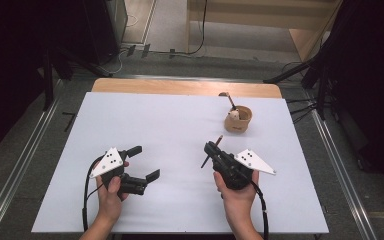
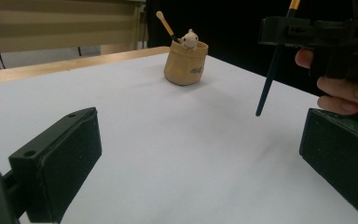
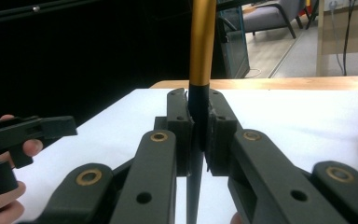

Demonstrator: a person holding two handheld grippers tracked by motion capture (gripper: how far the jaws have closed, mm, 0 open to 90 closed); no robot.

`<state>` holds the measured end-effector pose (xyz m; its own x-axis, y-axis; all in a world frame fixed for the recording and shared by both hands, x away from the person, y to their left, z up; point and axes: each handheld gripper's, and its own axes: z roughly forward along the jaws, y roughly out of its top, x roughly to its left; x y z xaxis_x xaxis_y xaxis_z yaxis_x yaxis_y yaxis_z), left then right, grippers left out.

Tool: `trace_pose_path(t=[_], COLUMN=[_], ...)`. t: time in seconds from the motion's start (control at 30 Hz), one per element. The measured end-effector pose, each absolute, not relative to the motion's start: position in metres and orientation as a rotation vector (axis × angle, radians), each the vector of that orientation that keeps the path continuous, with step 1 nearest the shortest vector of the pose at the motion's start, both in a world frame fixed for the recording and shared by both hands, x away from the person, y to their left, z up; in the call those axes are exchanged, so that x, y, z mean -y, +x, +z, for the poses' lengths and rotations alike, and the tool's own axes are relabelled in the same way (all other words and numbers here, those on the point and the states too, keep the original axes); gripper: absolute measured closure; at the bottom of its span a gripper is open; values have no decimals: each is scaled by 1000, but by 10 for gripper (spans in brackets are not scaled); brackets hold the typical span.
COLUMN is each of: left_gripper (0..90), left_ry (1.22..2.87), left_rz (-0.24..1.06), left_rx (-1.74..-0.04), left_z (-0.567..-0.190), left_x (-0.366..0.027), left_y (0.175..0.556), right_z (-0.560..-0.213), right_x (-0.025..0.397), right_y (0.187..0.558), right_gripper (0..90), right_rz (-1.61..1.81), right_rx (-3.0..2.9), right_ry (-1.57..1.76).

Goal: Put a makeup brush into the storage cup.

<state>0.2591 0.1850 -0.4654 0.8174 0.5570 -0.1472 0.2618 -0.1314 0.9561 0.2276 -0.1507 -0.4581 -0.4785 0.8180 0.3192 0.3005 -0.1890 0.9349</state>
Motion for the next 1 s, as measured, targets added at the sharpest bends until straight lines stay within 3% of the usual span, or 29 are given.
trace_pose_path(t=[1.0], left_gripper=[0], left_ry=[1695], left_rz=[408], left_rx=[-756], left_z=[-476], left_x=[-267], left_y=[245], right_z=[-442], right_x=[191], right_y=[254], right_gripper=[841], right_rz=[1620], right_rx=[-1610], right_ry=[1176])
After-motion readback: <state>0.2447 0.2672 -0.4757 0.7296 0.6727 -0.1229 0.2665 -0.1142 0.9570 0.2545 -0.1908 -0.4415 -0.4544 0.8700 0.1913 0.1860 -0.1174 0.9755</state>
